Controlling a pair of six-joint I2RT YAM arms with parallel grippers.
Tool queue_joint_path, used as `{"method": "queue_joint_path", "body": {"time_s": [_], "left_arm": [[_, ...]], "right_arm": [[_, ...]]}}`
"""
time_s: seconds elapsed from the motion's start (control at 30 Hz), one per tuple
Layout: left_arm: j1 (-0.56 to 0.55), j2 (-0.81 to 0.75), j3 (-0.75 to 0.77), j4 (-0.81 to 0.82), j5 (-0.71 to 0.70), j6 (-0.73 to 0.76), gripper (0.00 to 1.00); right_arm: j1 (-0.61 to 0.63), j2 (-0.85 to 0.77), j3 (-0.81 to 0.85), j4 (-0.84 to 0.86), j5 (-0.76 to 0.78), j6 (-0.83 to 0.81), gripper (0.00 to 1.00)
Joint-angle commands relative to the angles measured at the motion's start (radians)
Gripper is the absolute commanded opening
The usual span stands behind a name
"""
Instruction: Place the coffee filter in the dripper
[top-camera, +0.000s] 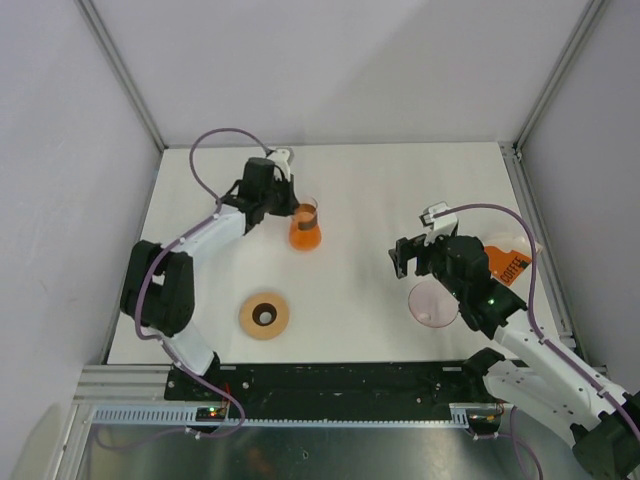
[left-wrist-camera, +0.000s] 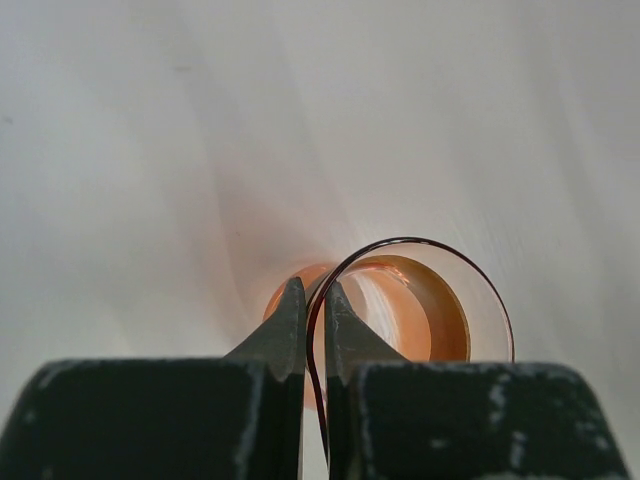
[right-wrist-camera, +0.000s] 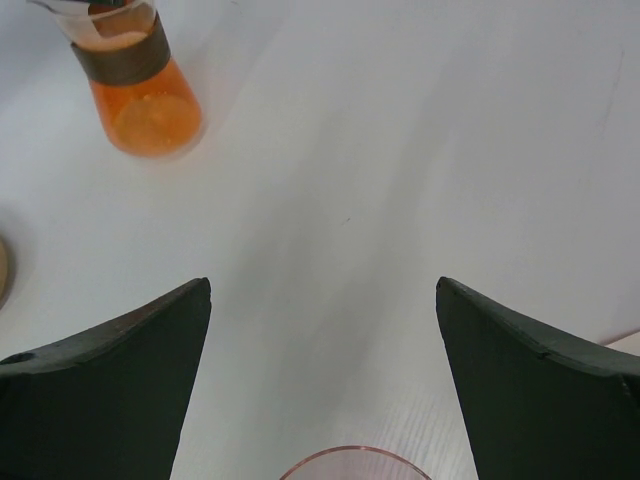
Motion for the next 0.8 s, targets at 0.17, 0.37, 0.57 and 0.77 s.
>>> {"method": "queue_joint_path", "body": {"time_s": [0.17, 0.37, 0.57, 0.77], "left_arm": [[-0.124, -0.138, -0.140, 0.185, 0.009, 0.004, 0.00], [-0.173, -0.177, -0.271, 0.355, 0.040, 0.008, 0.00], [-0.215, -0.179, -0.316, 0.436, 0.045, 0.022, 0.00], [-0.221, -0.169, -0.335, 0.445, 0.070, 0.041, 0.21]], "right_arm": [[0.008, -0.039, 0.037, -0.032, 0.032, 0.037, 0.99], [0.012, -0.044, 0.038, -0.026, 0.019, 0.033, 0.99], [0.021, -0.035, 0.038, 0.000, 0.002, 0.030, 0.99], [0.036, -0.033, 0.038, 0.010, -0.012, 0.025, 0.99]]}}
